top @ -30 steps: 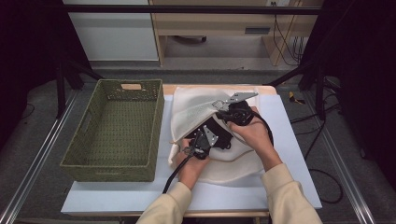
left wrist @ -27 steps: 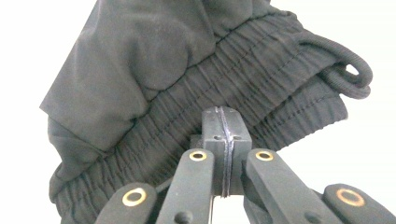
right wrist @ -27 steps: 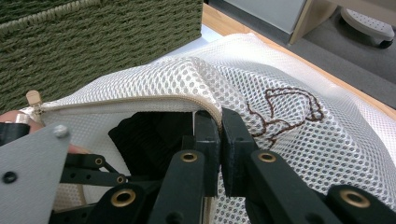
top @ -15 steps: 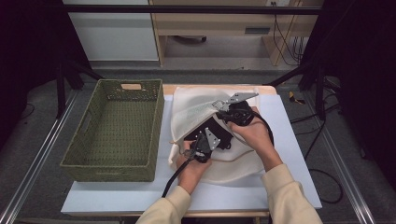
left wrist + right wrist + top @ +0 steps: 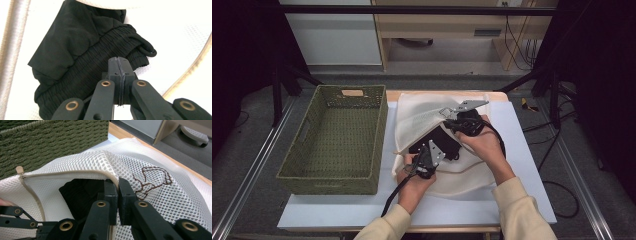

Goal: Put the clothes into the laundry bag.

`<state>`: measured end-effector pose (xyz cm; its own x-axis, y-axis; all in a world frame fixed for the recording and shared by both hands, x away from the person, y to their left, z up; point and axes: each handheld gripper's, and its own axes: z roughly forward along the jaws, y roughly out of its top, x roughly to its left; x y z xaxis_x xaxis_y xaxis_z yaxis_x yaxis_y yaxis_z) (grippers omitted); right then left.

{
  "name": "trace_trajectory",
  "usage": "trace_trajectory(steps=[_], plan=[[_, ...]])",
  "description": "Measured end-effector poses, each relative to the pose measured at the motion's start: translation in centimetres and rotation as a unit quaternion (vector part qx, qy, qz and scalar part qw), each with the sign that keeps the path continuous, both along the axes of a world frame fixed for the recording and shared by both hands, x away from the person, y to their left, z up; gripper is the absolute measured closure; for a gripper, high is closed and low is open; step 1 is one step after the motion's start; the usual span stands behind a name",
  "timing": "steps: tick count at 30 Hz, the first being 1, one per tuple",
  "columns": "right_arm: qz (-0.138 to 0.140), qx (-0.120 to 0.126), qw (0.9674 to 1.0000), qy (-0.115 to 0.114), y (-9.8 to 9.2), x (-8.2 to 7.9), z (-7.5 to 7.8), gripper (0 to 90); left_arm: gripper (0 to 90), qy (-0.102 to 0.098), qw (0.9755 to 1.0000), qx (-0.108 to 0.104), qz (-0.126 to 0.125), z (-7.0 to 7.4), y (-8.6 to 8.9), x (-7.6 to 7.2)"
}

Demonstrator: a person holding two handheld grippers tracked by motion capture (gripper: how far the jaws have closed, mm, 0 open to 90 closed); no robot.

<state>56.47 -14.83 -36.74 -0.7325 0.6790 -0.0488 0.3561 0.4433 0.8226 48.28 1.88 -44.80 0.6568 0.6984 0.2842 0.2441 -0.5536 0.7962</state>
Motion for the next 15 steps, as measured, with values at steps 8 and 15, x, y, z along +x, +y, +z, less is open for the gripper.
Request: trace_trajectory(steps=[8,15], plan=[[0.003,-0.004,1.0000,-0.004,-0.1,-0.4,0.2,87.0,89.9,-0.003,0.9998,-0.017,-0.008,0.6,0.3,-0.9],[0.010,-0.015,0.9998,-0.013,0.2,-1.3,0.7,87.0,89.9,0.001,0.9992,-0.035,-0.021,1.4,1.4,-2.2]])
